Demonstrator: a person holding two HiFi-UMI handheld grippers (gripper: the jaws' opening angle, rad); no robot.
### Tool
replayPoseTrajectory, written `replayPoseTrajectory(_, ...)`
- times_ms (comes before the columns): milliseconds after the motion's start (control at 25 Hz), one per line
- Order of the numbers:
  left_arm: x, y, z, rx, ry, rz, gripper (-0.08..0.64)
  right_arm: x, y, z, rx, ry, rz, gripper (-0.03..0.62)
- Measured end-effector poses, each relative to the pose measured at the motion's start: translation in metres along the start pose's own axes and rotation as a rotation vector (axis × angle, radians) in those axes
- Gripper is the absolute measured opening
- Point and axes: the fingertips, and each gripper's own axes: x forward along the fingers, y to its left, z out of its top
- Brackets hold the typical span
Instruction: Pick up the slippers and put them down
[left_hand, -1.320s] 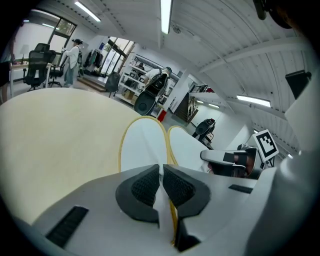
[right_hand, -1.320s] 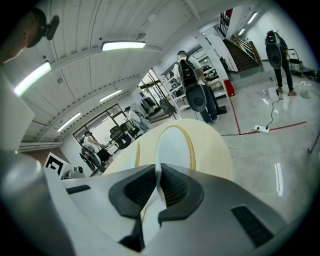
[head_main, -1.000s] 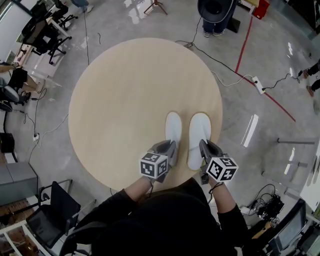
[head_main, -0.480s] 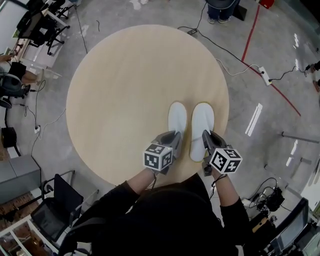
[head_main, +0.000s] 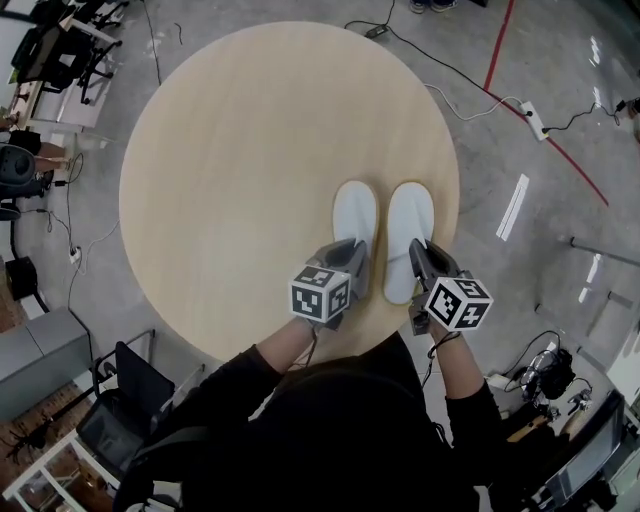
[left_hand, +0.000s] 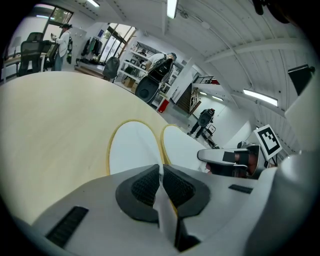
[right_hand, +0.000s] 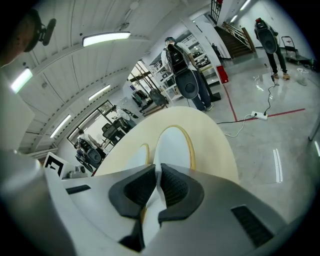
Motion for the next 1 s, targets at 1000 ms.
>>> replayPoseTrajectory(1000, 0.087, -0.013, 0.031, 0.055, 0.033, -0.022, 0.035, 0.033, -0.074, 0.022, -0.004, 0.034, -0.057, 0.032)
